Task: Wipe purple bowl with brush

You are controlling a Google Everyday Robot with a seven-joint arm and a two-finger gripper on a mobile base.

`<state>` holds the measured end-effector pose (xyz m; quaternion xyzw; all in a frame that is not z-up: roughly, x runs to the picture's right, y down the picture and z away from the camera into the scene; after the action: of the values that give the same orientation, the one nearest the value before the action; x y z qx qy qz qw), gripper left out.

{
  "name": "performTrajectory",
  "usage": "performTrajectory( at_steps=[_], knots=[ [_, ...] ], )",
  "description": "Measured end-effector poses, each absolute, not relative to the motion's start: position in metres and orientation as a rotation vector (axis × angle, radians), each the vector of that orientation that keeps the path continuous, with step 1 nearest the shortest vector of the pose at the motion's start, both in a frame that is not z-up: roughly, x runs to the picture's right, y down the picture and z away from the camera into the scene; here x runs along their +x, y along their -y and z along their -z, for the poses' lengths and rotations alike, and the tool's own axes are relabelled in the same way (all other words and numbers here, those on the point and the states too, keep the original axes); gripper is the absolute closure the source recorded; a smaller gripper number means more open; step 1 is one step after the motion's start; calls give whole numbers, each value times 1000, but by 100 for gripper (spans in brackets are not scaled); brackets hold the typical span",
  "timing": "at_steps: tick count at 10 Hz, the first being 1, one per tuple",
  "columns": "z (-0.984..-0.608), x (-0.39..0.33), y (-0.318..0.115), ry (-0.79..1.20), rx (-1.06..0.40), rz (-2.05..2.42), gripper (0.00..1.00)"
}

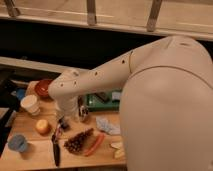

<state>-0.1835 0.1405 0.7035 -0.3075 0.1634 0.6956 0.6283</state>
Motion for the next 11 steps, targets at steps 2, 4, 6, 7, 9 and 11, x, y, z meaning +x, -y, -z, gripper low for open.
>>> performTrajectory(
  at_steps=[2, 4, 6, 7, 9, 11],
  knots=[
    [-704, -184, -141, -374, -707, -1594, 35],
    [-704, -184, -140, -375, -713, -1590, 35],
    [-715, -190, -147, -360, -820, -1541, 35],
    [-722, -195, -152, -337, -882, -1516, 35],
    [-729, -203, -157, -328, -943, -1467, 35],
    [-728, -214, -163, -386, -852, -1411, 35]
  ],
)
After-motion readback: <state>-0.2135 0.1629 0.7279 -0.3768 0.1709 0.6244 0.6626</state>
